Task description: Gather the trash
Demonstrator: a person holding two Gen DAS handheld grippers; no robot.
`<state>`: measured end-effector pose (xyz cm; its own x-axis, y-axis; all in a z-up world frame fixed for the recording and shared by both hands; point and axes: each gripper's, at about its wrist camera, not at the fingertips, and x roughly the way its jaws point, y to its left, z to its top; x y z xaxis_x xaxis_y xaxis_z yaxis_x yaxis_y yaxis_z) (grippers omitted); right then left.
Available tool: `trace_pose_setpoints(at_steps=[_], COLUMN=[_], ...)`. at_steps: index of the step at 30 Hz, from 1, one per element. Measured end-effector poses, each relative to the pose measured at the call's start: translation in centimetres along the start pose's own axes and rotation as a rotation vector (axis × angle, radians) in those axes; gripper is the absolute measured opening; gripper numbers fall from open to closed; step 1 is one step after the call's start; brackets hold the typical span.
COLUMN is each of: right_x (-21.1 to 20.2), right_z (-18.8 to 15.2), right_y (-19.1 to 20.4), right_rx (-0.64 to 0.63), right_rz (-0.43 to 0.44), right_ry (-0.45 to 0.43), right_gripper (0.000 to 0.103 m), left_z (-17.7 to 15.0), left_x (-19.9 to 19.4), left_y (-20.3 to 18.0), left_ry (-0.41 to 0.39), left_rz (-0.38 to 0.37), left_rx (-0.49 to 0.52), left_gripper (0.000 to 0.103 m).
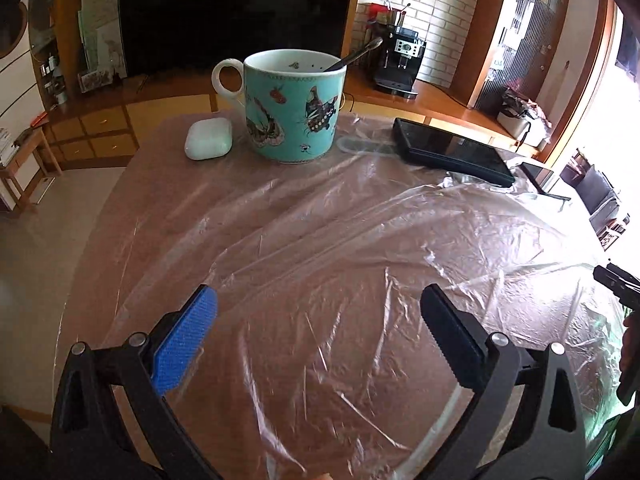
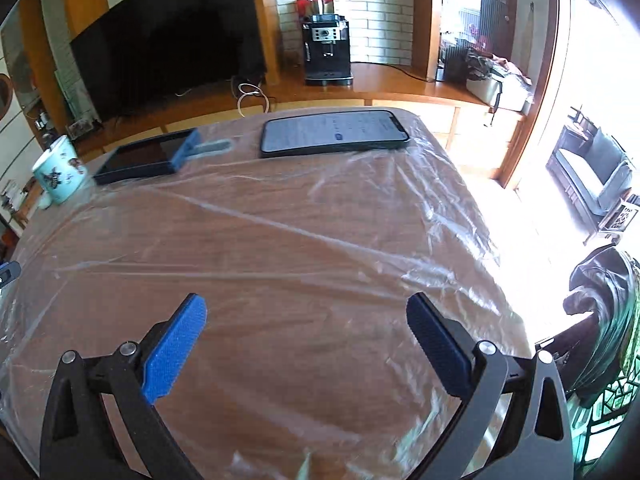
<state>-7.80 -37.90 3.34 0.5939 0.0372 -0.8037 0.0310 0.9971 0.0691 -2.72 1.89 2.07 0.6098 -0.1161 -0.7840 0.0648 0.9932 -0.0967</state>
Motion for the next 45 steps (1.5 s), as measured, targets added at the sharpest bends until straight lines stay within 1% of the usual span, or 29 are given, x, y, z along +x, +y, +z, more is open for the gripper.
trace_pose_setpoints(at_steps=[3, 5, 8, 11, 16, 45], right_x=[1.3, 1.5, 1.4, 1.7, 1.7, 1.6], right_z=[0.6, 0.4, 0.4, 0.5, 0.4, 0.1], right_y=[-0.7, -0.6, -0.6, -0.1, 0.1, 0.3], right_rx=[-0.006, -0.004, -0.003, -0.015, -0.004, -0.005], right_rz=[-0.012, -0.023, -0.037, -0.066, -0.08, -0.08], right_ry=[0.015, 0.024, 0.023, 0.033, 0.033, 0.032], right_gripper=[0.099, 0.099, 0.099, 0.099, 0.099, 0.099], left_z=[0.3, 0.3, 0.4, 0.4, 0.4, 0.4], left_x=[1.4, 2.0, 2.1, 2.6, 2.7, 2.8], left_y=[-0.2, -0.1, -0.2, -1.0, -1.1, -1.2], left_ry=[0.018, 0.032, 0.031, 0.052, 0.05, 0.051], left_rz=[0.027, 0.03, 0.047, 0.095, 0.1, 0.1], left_rx=[0.007, -0.006, 0.005, 0.039, 0.025, 0.026], left_gripper=[0.101, 0.101, 0.101, 0.102, 0.102, 0.102])
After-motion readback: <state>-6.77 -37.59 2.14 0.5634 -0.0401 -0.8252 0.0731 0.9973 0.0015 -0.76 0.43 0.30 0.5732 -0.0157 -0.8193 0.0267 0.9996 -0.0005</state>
